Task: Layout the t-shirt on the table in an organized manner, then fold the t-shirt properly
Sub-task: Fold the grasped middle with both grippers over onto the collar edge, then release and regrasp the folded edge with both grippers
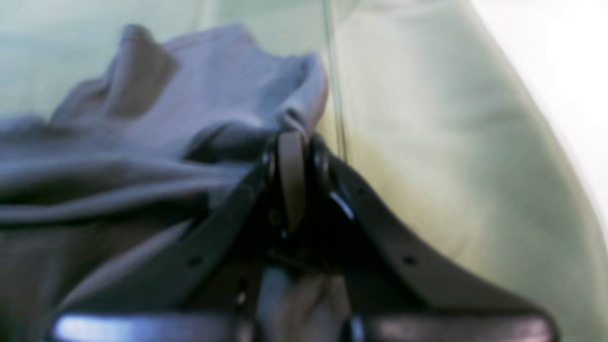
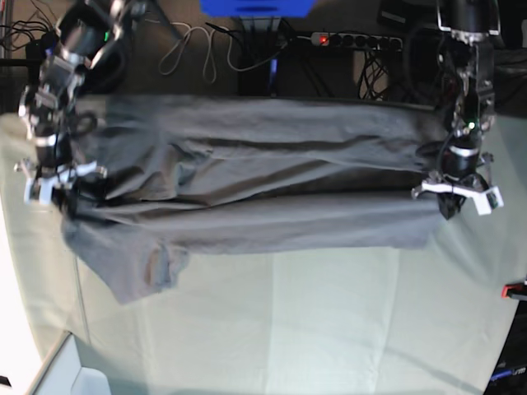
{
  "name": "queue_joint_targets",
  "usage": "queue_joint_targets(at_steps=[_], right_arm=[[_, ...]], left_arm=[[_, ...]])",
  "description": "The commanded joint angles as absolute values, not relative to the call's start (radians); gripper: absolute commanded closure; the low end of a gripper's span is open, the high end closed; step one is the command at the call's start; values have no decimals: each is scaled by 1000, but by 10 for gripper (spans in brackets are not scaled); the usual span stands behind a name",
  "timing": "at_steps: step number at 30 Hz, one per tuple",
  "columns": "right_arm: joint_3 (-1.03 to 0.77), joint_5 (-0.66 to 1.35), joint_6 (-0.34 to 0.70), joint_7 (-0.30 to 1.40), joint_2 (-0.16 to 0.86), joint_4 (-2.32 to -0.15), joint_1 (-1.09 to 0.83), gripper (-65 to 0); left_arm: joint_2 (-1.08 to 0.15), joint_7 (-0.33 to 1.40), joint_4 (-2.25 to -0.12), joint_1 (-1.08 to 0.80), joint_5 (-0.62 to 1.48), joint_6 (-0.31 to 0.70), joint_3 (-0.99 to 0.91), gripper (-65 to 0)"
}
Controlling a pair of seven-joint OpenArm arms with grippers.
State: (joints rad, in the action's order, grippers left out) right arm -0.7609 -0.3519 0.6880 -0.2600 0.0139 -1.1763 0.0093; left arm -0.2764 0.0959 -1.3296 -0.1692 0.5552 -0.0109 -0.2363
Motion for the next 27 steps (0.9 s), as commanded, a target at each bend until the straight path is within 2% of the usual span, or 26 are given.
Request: queue_joint_targets(at_steps=[1, 6, 20, 23, 25, 27], right_arm=[[-730, -315, 698, -289, 31, -1221, -7, 0], [-677, -285, 698, -289, 51, -1290, -110, 0], [-673, -288, 698, -288, 163, -1142, -117, 0], [-651, -289, 698, -288, 177, -1136, -120, -15], [-628, -289, 698, -288, 189, -1144, -133, -77], [-610, -289, 698, -288, 200, -1164, -153, -168]], left_arm=[[-280, 65, -1346, -166, 556, -7, -257, 0], [-255, 65, -1346, -206, 556, -2, -314, 0], [-257, 77, -1334, -213, 556, -2, -312, -4], [-257, 166, -1345, -219, 556, -2, -317, -71], [-257, 217, -1346, -217, 556, -2, -318, -140], [-257, 232, -1369, -219, 558, -2, -320, -216]])
